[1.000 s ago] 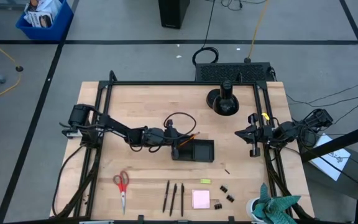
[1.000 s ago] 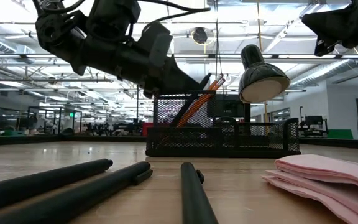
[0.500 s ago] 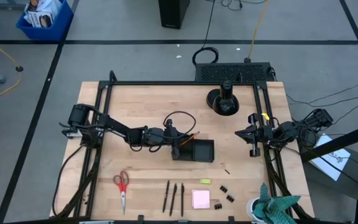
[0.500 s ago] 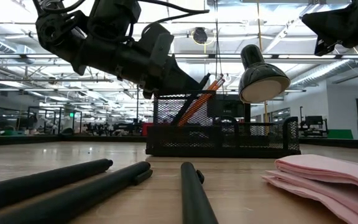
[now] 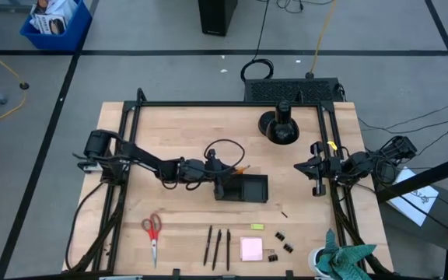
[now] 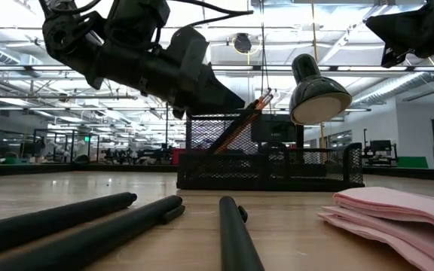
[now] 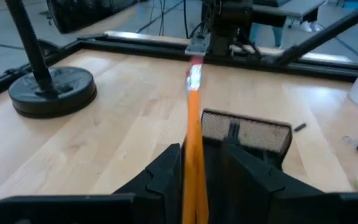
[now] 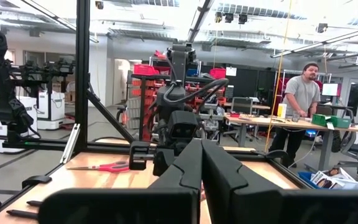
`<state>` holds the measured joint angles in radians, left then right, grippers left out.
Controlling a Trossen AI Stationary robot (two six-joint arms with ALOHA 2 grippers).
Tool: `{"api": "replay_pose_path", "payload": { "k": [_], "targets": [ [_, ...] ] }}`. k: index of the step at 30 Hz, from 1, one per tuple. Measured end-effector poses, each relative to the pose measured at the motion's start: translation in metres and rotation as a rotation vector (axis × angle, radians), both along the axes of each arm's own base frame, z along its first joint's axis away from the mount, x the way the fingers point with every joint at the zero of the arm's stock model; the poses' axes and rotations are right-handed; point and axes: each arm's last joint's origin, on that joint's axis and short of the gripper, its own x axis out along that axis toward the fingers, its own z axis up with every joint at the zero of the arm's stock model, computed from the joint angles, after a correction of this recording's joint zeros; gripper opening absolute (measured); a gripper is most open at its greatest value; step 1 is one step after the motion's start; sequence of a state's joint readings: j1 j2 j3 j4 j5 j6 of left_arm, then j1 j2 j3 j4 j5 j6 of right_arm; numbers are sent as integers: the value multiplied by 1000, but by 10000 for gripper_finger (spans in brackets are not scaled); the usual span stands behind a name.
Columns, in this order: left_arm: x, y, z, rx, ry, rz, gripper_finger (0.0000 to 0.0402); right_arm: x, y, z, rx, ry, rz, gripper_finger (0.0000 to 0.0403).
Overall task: Pick and place office supplies into organizer
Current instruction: Put the black pen into the black desk organizer
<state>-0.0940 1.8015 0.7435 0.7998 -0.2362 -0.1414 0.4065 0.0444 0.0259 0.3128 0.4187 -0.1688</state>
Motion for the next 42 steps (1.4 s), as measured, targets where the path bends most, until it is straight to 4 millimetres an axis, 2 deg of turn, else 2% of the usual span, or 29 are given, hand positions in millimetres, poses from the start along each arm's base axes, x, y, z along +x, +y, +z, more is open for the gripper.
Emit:
{"api": "replay_pose_path", "payload": {
  "k": [5, 10, 13, 18, 20, 22, 28, 34, 42],
  "targets": [
    [4, -6, 28, 20, 4, 38, 122, 0, 0, 1, 4, -9, 0, 0],
    [6, -20, 64, 74, 114, 98, 122, 0, 0, 0, 2, -4, 1, 0],
    [10, -39, 89, 93, 143, 128, 122, 0, 0, 0, 0, -1, 1, 0],
    [7, -87, 109, 234, 251, 160, 122, 0, 0, 0, -2, 4, 1, 0],
    [0, -106, 110, 278, 271, 196, 122, 0, 0, -1, -2, 6, 1, 0],
    [-6, -125, 114, 249, 232, 212, 122, 0, 0, -1, 4, 14, 4, 0],
    [-29, -164, 112, -58, 140, 238, 122, 1, 0, -2, 16, 19, 8, 0],
    [-35, -193, 87, -224, 146, 253, 122, 1, 0, -2, 27, 19, 10, 0],
    [-20, -224, 50, -348, 241, 214, 122, 1, 0, -2, 24, 23, 9, 0]
  ]
}}
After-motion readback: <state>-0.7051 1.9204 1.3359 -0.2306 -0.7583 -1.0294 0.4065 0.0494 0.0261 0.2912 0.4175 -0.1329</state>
